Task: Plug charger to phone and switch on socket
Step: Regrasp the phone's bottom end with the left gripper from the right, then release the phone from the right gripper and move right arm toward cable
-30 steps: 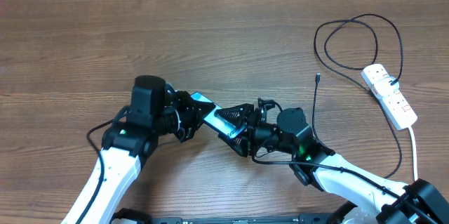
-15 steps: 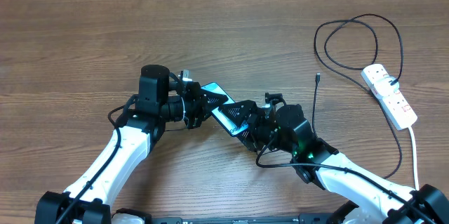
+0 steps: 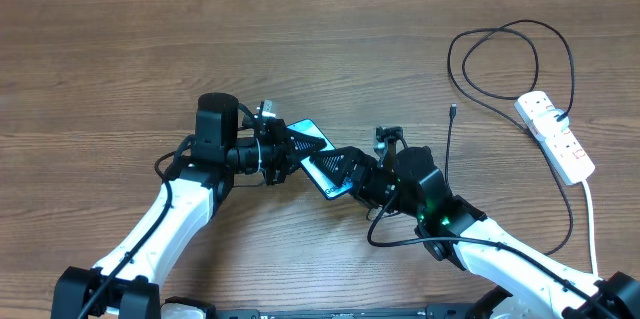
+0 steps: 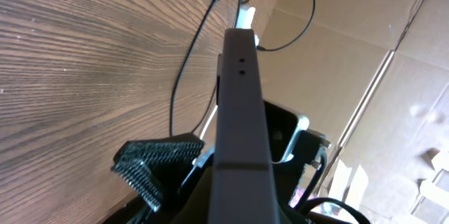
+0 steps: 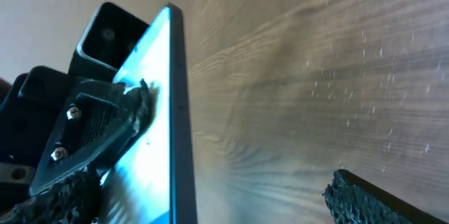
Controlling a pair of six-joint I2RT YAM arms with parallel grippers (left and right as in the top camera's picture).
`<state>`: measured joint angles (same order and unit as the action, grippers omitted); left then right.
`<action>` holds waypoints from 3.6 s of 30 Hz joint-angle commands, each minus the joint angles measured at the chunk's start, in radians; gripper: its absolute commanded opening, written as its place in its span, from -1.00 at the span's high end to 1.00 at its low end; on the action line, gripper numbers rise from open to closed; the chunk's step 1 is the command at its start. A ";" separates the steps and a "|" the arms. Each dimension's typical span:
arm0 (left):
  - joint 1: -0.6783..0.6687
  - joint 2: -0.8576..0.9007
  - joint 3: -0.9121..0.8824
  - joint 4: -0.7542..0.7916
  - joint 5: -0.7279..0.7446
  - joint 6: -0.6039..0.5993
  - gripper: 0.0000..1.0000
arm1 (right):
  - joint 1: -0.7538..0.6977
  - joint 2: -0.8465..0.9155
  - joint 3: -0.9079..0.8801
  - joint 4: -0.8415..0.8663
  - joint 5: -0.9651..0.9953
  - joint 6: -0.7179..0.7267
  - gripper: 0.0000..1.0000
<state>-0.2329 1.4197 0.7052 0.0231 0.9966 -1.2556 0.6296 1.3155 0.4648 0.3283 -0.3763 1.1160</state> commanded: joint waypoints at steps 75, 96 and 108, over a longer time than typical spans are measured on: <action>0.019 -0.034 0.045 0.176 0.375 0.048 0.91 | -0.481 -0.080 0.372 -0.948 0.466 -0.688 -1.00; 0.023 0.070 0.045 0.172 0.365 0.067 0.91 | -0.598 0.409 0.442 -0.613 0.468 -0.807 -0.76; 0.024 0.097 0.045 0.172 0.357 0.047 0.91 | -0.598 0.552 0.439 -0.499 0.407 -0.863 0.35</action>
<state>-0.2199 1.5131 0.7189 0.1894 1.3380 -1.2198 0.0334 1.8202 0.9035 -0.1593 0.0494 0.2565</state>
